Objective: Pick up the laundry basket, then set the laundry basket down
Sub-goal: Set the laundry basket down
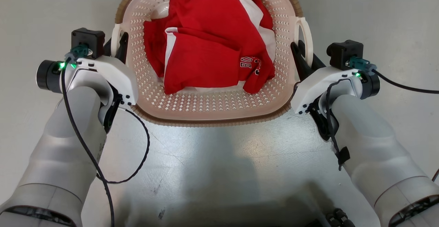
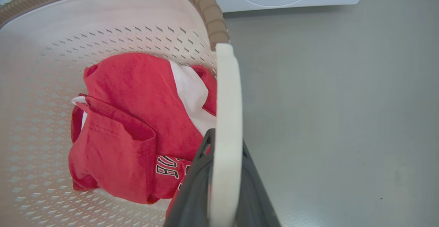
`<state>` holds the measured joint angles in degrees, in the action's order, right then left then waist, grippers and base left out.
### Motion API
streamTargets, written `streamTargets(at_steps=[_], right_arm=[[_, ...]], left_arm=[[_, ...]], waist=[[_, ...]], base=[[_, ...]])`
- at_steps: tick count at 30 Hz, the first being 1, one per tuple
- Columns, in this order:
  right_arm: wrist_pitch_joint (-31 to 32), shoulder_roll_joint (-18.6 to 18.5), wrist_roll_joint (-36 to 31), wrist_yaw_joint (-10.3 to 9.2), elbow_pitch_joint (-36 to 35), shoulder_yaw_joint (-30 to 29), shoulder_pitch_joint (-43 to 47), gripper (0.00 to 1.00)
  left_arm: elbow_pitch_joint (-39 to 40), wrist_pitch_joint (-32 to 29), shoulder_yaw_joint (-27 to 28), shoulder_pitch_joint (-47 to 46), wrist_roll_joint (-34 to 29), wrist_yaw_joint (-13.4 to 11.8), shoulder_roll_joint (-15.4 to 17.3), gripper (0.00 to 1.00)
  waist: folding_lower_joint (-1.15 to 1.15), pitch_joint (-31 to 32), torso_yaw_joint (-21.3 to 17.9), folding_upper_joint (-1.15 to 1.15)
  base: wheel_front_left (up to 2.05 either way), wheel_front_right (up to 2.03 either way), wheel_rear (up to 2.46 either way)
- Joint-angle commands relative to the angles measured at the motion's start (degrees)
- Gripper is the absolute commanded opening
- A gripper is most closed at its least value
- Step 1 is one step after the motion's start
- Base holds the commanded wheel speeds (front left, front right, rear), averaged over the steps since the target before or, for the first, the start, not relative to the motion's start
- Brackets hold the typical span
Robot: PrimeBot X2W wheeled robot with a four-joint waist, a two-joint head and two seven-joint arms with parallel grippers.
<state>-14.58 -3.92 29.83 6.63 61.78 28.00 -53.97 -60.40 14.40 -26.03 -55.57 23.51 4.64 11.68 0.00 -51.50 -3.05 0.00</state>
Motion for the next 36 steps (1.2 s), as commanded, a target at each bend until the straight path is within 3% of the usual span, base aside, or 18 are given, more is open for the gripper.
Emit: streamTargets(at_steps=[1,16,17,18,19,20,36], right_arm=[[-0.41,1.03,-0.71,0.86,-0.92,0.72,3.09,0.00],[-0.41,1.04,-1.51,0.86,-0.61,-0.47,2.54,0.00],[-0.41,1.04,-1.90,0.86,-0.55,-1.08,2.32,0.00],[-0.41,1.04,-2.62,0.86,-0.39,-1.93,2.06,0.31],[-0.41,1.04,-3.65,0.86,-0.30,-3.02,1.81,0.90],[-0.41,1.04,-4.72,0.86,-0.33,-4.32,1.68,1.00],[-0.41,1.04,-12.52,0.86,-3.84,-12.58,5.20,1.00]], left_arm=[[0.60,0.60,1.16,-0.51,-1.45,0.54,1.92,0.00],[-0.69,0.60,2.87,-0.76,-3.48,0.74,0.99,0.00],[-0.91,0.60,3.11,-0.83,-3.43,0.68,0.90,0.25],[-0.94,0.60,3.44,-0.92,-3.38,0.42,0.84,0.68],[-1.19,0.60,3.73,-0.95,-3.33,0.11,0.75,1.00],[-1.57,0.60,3.89,-1.01,-3.32,-0.06,0.58,1.00],[-2.45,0.60,5.85,-0.66,-4.29,-1.34,-1.07,1.00]], waist=[[0.00,-0.15,0.15,0.00],[0.00,-1.05,0.59,0.00],[0.00,-1.14,0.54,0.00],[0.00,-1.26,0.50,0.00],[0.00,-1.39,0.47,0.00],[0.00,-1.50,0.48,0.00],[0.00,-0.47,1.70,0.00]], base=[[0.00,0.00,0.00],[0.00,0.00,0.00],[0.00,0.00,0.00],[0.00,0.00,0.00],[0.00,0.00,0.00],[0.00,0.00,0.00],[0.00,0.00,0.00]])
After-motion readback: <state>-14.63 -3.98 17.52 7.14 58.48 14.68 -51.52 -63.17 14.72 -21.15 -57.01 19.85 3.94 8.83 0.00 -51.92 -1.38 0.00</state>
